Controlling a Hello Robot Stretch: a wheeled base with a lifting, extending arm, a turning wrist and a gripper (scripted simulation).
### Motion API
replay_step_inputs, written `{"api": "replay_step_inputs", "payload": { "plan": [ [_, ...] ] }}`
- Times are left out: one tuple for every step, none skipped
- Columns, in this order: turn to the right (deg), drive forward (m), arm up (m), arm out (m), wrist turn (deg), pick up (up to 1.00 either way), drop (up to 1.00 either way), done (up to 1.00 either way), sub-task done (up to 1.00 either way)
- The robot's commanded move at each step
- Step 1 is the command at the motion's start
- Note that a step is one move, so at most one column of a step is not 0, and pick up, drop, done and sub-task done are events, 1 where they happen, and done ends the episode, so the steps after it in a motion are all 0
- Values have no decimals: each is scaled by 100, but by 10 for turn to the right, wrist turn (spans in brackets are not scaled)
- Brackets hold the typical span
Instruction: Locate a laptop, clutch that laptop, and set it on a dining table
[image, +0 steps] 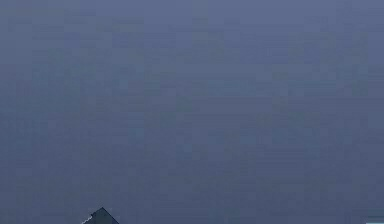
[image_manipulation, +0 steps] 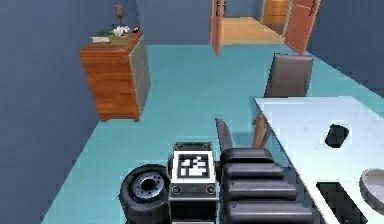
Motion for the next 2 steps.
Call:
{"api": "replay_step_inputs", "payload": {
  "plan": [
    [420,0,0,0,0,0,0,0,0],
    [0,0,0,48,0,0,0,0,0]
  ]
}}
